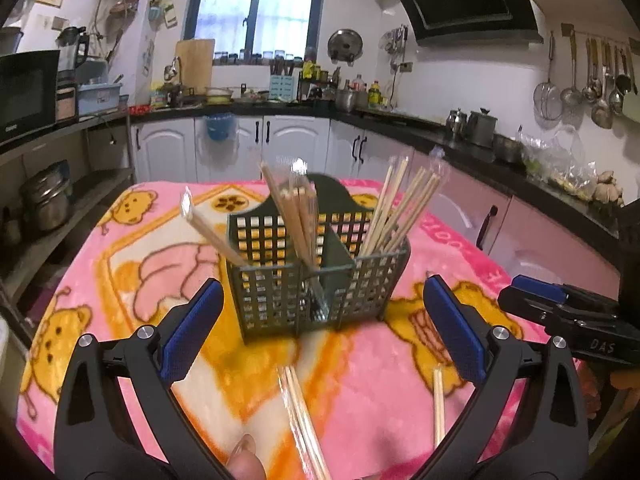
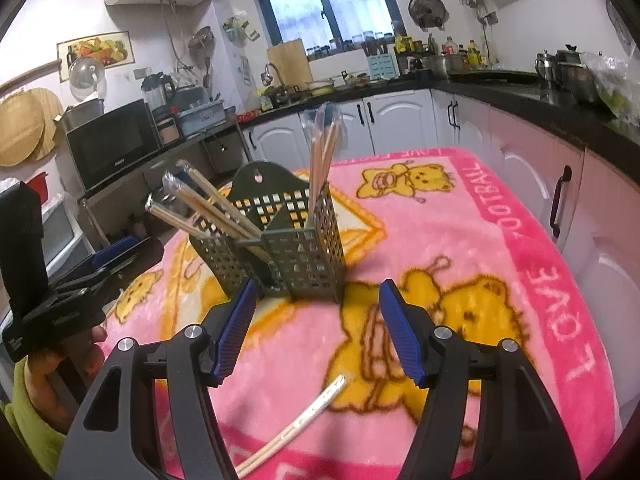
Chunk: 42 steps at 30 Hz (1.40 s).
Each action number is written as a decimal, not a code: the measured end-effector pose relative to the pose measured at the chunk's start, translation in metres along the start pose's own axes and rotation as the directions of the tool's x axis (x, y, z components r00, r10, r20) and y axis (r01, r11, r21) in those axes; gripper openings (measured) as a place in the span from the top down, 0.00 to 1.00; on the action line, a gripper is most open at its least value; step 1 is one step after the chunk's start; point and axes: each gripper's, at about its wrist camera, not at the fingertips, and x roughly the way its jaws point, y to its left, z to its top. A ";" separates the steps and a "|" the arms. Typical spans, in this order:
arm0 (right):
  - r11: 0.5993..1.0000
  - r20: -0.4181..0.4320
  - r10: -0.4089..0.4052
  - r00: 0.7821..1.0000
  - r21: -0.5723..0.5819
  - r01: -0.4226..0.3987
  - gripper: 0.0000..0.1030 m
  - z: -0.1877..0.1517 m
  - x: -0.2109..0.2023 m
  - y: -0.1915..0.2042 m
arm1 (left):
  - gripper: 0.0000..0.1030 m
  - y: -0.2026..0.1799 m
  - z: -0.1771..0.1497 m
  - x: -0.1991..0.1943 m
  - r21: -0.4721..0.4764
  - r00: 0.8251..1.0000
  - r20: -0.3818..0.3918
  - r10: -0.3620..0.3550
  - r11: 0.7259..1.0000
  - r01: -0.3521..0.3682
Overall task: Organize utensils
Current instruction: 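Move both open tools back down toward the remaining chopstick pile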
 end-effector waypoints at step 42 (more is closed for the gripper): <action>0.999 -0.310 0.022 0.950 0.030 -0.014 0.57 -0.064 0.066 -0.009 | 0.39 0.043 -0.076 0.089 -0.196 0.916 -0.389 -0.096 0.980 0.019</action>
